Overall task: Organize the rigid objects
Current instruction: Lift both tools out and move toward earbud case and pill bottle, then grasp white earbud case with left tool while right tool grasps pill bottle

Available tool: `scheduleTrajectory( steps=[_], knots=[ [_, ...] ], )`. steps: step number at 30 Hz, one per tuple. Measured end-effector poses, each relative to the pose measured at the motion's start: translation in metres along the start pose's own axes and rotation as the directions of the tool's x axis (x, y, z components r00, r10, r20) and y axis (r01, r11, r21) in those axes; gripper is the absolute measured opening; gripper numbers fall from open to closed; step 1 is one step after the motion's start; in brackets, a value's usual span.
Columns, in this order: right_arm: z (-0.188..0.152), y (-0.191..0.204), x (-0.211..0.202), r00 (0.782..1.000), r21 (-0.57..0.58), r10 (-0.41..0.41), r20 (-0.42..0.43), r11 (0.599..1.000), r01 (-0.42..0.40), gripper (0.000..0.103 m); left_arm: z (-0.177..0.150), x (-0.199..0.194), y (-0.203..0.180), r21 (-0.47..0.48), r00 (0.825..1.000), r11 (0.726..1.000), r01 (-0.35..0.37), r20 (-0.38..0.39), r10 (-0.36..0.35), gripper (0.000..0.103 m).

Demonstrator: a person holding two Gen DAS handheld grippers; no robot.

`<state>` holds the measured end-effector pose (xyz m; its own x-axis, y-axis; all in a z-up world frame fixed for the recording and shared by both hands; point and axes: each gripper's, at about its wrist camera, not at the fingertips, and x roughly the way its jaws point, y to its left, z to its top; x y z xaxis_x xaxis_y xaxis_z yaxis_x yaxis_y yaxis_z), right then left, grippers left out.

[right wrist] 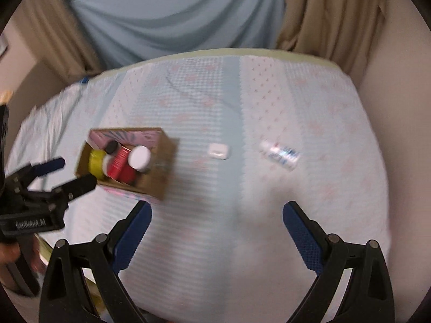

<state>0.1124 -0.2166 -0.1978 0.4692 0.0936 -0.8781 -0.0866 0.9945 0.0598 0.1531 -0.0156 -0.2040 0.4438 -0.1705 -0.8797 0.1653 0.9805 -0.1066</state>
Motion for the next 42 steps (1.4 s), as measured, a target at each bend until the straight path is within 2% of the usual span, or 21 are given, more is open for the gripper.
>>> scheduleTrajectory(
  steps=[5, 10, 15, 20, 24, 28, 32, 34, 35, 40, 42],
  knots=[
    [0.011, -0.059, 0.002, 1.000, -0.150, 0.018, 0.007, 0.989, -0.017, 0.097, 0.004, 0.027, -0.046, -0.087, 1.000, 0.996, 0.013, -0.014, -0.014, 0.103],
    [0.029, -0.096, 0.019, 0.999, -0.253, 0.033, 0.000, 0.967, -0.032, 0.097, 0.012, 0.065, -0.073, -0.121, 0.999, 0.993, 0.004, -0.047, -0.010, 0.103],
    [0.042, -0.126, 0.064, 0.999, -0.334, 0.033, -0.039, 0.942, -0.044, 0.097, 0.025, 0.116, -0.086, -0.141, 0.998, 0.990, 0.012, -0.067, -0.021, 0.103],
    [0.052, -0.149, 0.116, 0.994, -0.388, 0.072, -0.081, 0.917, -0.098, 0.097, 0.035, 0.181, -0.093, -0.136, 0.996, 0.991, -0.008, -0.088, -0.004, 0.103],
    [0.060, -0.155, 0.158, 0.989, -0.440, 0.092, -0.115, 0.888, -0.134, 0.097, 0.038, 0.233, -0.092, -0.128, 0.995, 0.991, -0.046, -0.097, 0.034, 0.103],
    [0.062, -0.151, 0.207, 0.986, -0.521, 0.084, -0.147, 0.840, -0.149, 0.097, 0.040, 0.279, -0.088, -0.102, 0.996, 0.992, -0.068, -0.064, 0.061, 0.102],
    [0.057, -0.147, 0.253, 0.980, -0.593, 0.090, -0.179, 0.785, -0.180, 0.097, 0.041, 0.321, -0.079, -0.093, 0.996, 0.993, -0.078, -0.039, 0.075, 0.097],
    [0.054, -0.145, 0.273, 0.976, -0.619, 0.084, -0.202, 0.761, -0.194, 0.093, 0.040, 0.337, -0.074, -0.104, 0.997, 0.992, -0.067, -0.034, 0.064, 0.092],
    [0.052, -0.144, 0.282, 0.974, -0.634, 0.081, -0.210, 0.747, -0.199, 0.091, 0.040, 0.344, -0.073, -0.106, 0.997, 0.992, -0.068, -0.036, 0.064, 0.088],
    [0.047, -0.143, 0.310, 0.967, -0.675, 0.063, -0.248, 0.705, -0.219, 0.090, 0.037, 0.353, -0.075, -0.080, 0.997, 0.993, -0.082, 0.003, 0.082, 0.088],
    [0.046, -0.141, 0.315, 0.964, -0.682, 0.059, -0.261, 0.696, -0.227, 0.079, 0.037, 0.354, -0.077, -0.069, 0.996, 0.994, -0.086, 0.008, 0.086, 0.087]
  ],
)
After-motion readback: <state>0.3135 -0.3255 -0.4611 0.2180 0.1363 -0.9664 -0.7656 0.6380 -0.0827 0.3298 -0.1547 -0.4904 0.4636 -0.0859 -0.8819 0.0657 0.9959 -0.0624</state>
